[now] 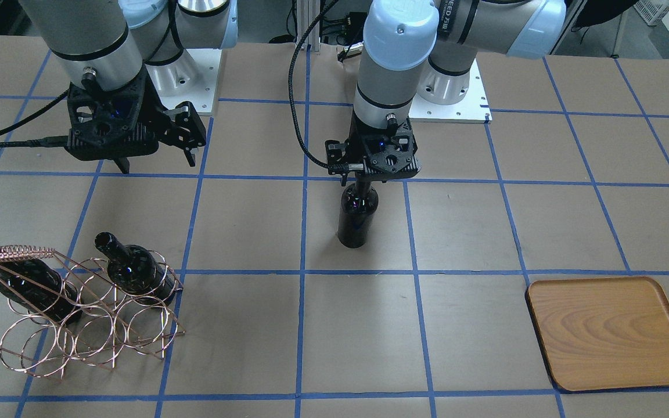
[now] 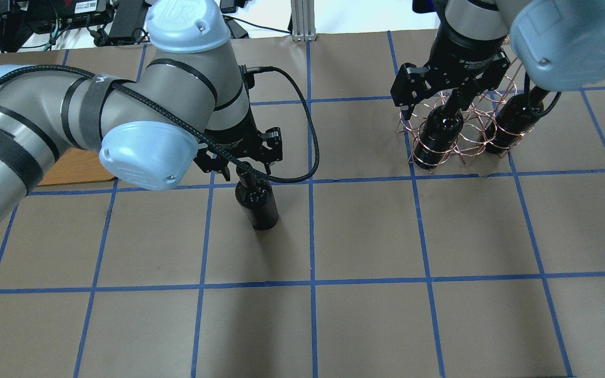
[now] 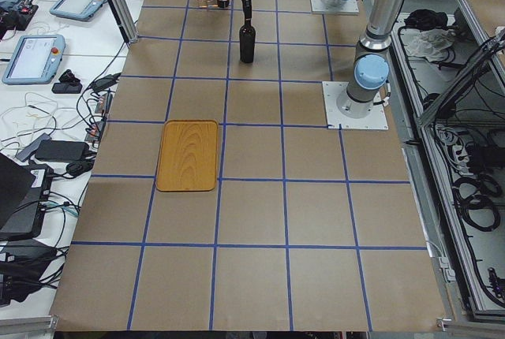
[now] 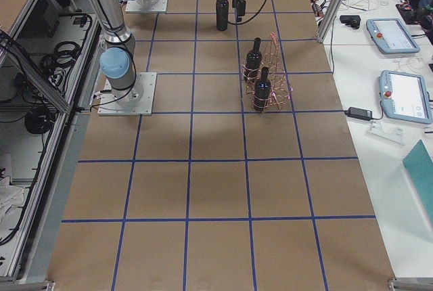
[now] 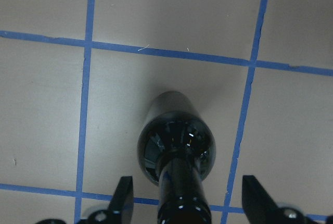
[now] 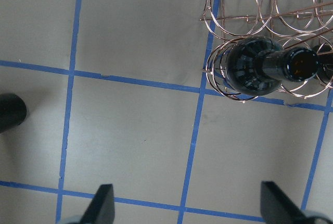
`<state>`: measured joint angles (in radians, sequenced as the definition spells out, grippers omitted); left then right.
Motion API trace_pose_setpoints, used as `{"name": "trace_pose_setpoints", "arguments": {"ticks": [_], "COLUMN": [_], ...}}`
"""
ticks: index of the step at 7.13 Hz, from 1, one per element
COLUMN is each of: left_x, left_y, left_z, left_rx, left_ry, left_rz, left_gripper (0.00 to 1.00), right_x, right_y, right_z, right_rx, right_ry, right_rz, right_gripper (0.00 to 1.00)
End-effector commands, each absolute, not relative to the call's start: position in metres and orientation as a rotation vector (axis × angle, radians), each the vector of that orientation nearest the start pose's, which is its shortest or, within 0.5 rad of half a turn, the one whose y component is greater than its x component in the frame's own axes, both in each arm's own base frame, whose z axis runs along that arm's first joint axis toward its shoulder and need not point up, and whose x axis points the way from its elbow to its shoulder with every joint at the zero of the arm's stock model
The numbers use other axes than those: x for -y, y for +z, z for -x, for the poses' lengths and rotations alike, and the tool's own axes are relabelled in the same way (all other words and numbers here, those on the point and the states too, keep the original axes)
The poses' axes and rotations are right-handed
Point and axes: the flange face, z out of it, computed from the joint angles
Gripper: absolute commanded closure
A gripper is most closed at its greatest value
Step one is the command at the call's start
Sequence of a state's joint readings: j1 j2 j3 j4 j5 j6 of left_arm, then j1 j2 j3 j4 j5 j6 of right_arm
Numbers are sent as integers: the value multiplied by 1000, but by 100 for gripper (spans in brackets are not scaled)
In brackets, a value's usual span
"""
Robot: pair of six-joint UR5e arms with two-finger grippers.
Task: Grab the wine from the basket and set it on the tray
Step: 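Move the left gripper over the standing bottle while the right gripper withdraws, then grasp the bottle neck with the left gripper and lift it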
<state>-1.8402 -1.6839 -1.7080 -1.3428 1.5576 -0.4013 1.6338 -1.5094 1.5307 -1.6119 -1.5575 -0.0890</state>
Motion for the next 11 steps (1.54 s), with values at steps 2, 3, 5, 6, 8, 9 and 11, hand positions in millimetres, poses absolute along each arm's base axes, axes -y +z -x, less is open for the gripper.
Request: {"name": "trace_pose_setpoints", "arguments": {"ticks": [2, 3, 5, 6, 8, 9, 11], "left_x": [469, 470, 470, 471, 483, 504, 533], "left_y": [386, 385, 388, 389, 429, 454, 508], "left_z": [269, 269, 268, 268, 250, 216, 125], "left_rx": [-3129, -3130, -3132, -3134, -3126, -3130, -3128], "left_ry": [40, 43, 29, 20, -101, -119, -112], "left_rz": [207, 202, 204, 202, 160, 205, -11], "left_gripper": [60, 79, 100, 100, 100, 100, 100], "right_x": [510, 510, 511, 511, 511, 512, 513], "right_y": [480, 480, 481, 480, 481, 481, 479], "right_z": [-166, -166, -165, -166, -166, -165, -162], "right_rx": [-3128, -3128, -3128, -3125, -3121, -3129, -3122], "right_ry": [-29, -29, -34, -34, -43, -43, -29], "right_rz": [238, 238, 236, 235, 235, 221, 223], "right_gripper": [0, 0, 0, 0, 0, 0, 0]}}
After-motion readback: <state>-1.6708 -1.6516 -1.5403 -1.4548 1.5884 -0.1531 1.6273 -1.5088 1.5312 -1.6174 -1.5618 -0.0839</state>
